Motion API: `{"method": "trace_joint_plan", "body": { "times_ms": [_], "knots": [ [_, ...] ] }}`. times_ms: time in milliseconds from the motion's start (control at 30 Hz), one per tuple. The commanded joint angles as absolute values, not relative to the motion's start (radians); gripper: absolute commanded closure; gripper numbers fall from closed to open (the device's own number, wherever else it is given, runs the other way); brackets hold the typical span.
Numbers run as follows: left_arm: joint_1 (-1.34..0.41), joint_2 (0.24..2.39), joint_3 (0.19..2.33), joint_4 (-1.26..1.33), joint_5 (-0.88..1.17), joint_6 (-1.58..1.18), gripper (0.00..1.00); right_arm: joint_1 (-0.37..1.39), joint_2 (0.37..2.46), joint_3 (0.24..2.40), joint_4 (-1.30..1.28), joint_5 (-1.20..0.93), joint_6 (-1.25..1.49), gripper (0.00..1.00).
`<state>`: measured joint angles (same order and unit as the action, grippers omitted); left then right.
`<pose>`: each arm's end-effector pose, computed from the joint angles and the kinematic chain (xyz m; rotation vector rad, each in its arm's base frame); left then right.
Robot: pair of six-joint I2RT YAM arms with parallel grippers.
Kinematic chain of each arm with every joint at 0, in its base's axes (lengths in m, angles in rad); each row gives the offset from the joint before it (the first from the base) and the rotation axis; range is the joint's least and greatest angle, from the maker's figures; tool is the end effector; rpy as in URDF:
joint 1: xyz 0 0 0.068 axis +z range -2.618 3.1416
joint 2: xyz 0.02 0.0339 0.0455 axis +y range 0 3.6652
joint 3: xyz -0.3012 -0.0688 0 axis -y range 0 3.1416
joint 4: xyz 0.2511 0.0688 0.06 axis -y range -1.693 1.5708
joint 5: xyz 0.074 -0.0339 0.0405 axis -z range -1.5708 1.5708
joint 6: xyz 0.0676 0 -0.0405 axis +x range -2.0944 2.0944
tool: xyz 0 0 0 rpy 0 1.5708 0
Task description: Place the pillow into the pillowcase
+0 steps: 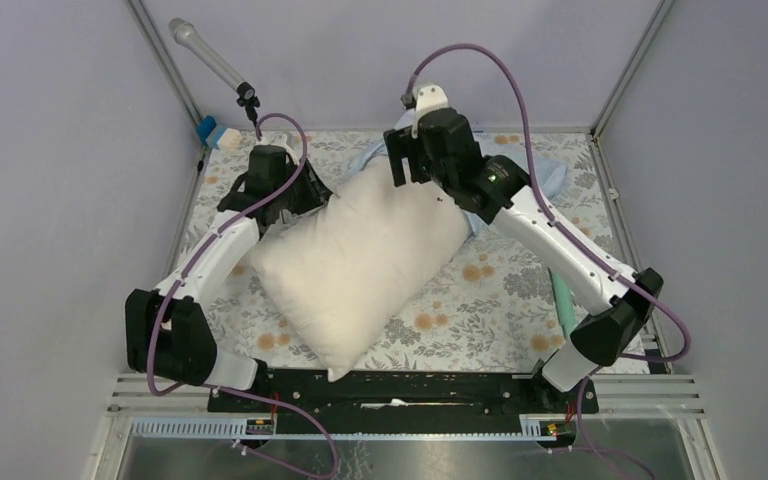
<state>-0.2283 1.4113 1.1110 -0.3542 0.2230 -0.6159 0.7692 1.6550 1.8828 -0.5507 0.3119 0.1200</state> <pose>0.3286 -0.0917 0.3087 -0.3180 2.2790 -0.6989 0.3073 0.2686 0.4849 -0.3974 1.8474 0.3149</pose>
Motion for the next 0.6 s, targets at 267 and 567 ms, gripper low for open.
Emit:
{"method": "trace_joint_plan", "body": {
  "times_ms": [267,567],
  "knots": [
    [-0.232,1.235,1.297,-0.526,0.144,-0.493,0.17,0.680,1.668,1.475,-0.202,0.484,-0.062,0.18],
    [-0.232,0.813,0.946,-0.663,0.063,-0.655,0.01,0.668,1.841,1.598,-0.191,0.500,-0.138,0.18]
  ]
}}
